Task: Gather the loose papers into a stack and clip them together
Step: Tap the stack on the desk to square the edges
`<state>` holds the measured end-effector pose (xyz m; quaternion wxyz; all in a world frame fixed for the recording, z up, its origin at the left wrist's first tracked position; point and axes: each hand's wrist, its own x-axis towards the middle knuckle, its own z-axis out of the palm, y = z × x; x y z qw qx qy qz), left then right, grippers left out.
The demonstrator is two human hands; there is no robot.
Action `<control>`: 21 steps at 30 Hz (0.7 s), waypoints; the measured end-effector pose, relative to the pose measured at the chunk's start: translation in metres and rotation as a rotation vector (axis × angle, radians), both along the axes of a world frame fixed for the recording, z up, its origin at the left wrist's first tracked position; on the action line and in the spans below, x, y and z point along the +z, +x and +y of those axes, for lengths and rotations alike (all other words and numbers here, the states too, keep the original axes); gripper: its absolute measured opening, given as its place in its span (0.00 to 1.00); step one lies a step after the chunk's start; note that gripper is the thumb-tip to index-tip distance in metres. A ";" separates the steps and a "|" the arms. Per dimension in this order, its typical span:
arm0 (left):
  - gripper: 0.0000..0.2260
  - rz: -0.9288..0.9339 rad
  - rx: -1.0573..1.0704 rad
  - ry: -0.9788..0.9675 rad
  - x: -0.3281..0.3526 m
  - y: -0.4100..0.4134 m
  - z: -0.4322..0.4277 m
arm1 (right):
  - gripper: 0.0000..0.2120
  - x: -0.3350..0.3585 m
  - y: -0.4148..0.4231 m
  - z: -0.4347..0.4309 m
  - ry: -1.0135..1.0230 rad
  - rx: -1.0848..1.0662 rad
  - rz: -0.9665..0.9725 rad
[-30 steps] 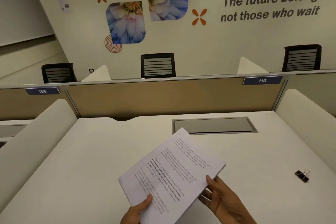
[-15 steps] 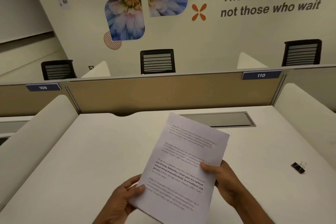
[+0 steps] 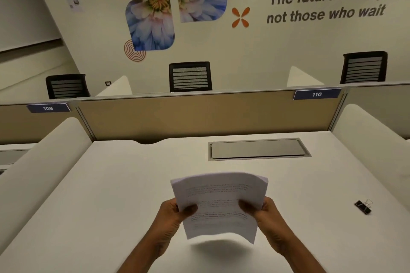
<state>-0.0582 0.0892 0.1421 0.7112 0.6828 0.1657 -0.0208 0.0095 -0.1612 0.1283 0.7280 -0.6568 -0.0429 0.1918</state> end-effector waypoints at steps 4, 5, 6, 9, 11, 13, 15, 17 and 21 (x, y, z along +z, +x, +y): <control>0.12 0.025 0.008 0.015 -0.008 0.002 -0.007 | 0.08 -0.014 -0.003 0.002 -0.085 -0.021 0.009; 0.11 0.049 -0.001 0.022 -0.008 0.003 -0.009 | 0.09 -0.016 -0.004 0.004 -0.106 -0.025 0.014; 0.10 0.064 -0.009 0.028 -0.008 0.004 -0.011 | 0.10 -0.017 -0.006 0.005 -0.120 -0.032 0.015; 0.10 0.045 -0.019 0.037 0.000 0.007 -0.014 | 0.09 -0.012 -0.006 0.005 -0.122 -0.068 0.009; 0.10 0.031 -0.027 0.029 0.006 0.008 -0.015 | 0.08 -0.010 -0.006 0.004 -0.104 -0.079 0.009; 0.10 0.041 -0.025 0.027 0.010 0.009 -0.017 | 0.08 -0.009 -0.010 0.004 -0.087 -0.082 0.020; 0.09 0.049 -0.015 0.024 0.011 0.010 -0.019 | 0.15 -0.010 -0.014 0.006 -0.071 -0.077 0.019; 0.09 0.030 -0.008 0.013 0.014 0.010 -0.019 | 0.17 -0.007 -0.014 0.007 -0.058 -0.084 0.003; 0.08 0.001 0.048 -0.006 0.017 0.011 -0.017 | 0.13 0.000 -0.013 0.006 -0.068 -0.071 -0.006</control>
